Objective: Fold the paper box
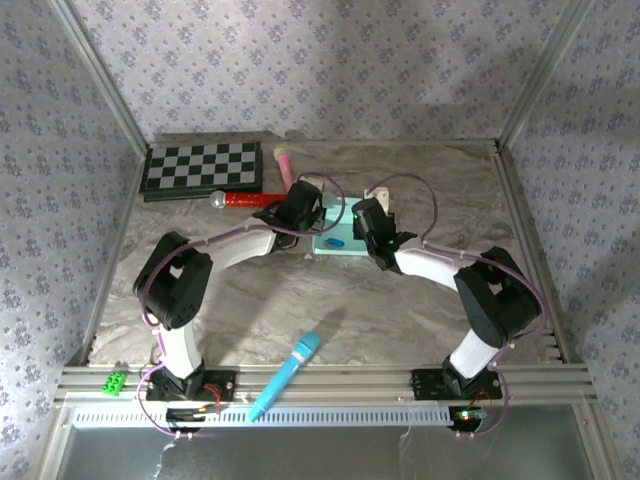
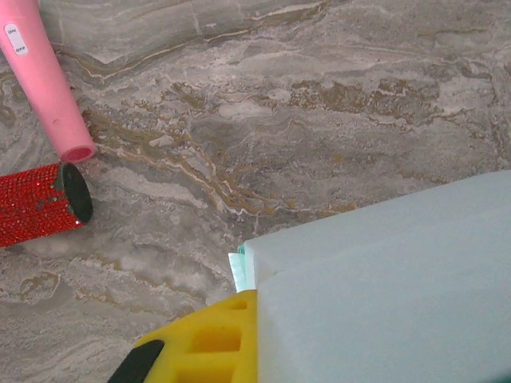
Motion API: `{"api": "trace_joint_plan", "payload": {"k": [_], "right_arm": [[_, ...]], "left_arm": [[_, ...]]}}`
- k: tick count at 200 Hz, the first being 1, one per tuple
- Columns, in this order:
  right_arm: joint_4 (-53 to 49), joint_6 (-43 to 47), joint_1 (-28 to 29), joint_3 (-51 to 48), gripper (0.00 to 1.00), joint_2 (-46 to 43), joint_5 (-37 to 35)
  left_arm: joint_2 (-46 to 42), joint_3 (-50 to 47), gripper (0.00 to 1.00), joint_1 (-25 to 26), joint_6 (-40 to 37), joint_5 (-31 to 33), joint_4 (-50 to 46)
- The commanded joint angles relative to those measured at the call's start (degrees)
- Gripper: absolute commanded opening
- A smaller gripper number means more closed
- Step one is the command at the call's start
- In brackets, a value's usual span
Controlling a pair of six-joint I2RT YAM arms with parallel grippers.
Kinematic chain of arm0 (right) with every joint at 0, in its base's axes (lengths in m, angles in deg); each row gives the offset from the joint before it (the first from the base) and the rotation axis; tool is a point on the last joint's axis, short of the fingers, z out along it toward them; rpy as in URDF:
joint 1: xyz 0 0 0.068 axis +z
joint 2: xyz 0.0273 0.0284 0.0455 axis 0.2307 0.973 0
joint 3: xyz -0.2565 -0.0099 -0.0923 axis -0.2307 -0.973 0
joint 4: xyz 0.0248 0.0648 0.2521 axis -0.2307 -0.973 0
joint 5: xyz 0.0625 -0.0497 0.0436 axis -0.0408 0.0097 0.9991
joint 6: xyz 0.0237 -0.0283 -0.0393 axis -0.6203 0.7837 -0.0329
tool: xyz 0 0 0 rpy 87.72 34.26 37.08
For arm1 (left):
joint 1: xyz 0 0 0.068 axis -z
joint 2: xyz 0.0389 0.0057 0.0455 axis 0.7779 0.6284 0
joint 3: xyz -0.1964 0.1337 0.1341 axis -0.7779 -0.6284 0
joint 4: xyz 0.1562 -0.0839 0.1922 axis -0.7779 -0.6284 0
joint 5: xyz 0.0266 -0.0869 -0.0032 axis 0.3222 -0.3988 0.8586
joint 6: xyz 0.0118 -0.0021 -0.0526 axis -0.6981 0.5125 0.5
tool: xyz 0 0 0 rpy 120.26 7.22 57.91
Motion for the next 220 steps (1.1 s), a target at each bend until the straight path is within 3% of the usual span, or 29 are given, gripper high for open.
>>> {"api": "trace_joint_plan", "payload": {"k": [1,220], "right_arm": [[2.7,-1.2,0.3,-2.6,0.09,-0.3,-2.5],[11.2,-0.5,5.5,-10.2,0.06,0.1,-9.1]], "left_arm": [[-3.6,-1.4,0.05,0.5,3.2,-0.6,5.7],[-5.7,-12.0,0.08,3.8,4.6,-0.1,14.2]]}}
